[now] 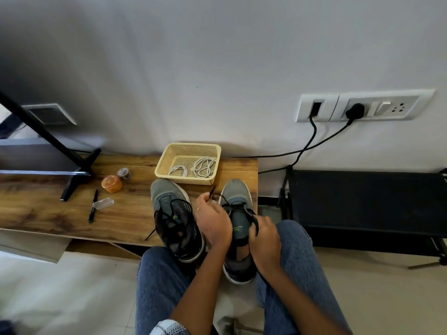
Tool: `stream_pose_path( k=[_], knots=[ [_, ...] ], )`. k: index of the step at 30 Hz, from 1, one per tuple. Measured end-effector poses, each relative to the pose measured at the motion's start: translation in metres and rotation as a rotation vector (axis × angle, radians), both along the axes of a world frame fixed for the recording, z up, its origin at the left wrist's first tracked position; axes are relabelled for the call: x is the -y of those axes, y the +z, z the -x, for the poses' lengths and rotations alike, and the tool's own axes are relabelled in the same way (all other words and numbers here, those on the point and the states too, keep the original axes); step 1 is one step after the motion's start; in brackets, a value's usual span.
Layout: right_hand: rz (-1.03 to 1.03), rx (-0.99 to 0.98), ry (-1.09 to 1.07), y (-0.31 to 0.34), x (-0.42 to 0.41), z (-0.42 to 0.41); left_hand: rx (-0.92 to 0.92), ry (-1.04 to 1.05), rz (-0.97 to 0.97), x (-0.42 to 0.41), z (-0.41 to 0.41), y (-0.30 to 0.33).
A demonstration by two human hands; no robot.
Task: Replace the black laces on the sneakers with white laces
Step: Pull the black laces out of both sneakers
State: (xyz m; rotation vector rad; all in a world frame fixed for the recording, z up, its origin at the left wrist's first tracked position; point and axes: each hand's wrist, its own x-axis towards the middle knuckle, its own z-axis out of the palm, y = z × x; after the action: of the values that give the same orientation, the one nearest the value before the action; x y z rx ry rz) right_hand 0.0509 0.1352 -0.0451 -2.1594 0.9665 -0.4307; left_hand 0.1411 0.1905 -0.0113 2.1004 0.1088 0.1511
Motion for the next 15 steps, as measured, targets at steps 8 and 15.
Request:
stream_pose_path(
  k=[8,15],
  knots=[
    [0.01,-0.004,0.006,0.0,0.0,0.0,0.595,-0.625,-0.833,-0.005,0.0,-0.023],
    [0.017,-0.009,0.022,0.002,0.0,0.002,0.507,-0.584,-0.889,0.003,-0.003,-0.018]
  ],
)
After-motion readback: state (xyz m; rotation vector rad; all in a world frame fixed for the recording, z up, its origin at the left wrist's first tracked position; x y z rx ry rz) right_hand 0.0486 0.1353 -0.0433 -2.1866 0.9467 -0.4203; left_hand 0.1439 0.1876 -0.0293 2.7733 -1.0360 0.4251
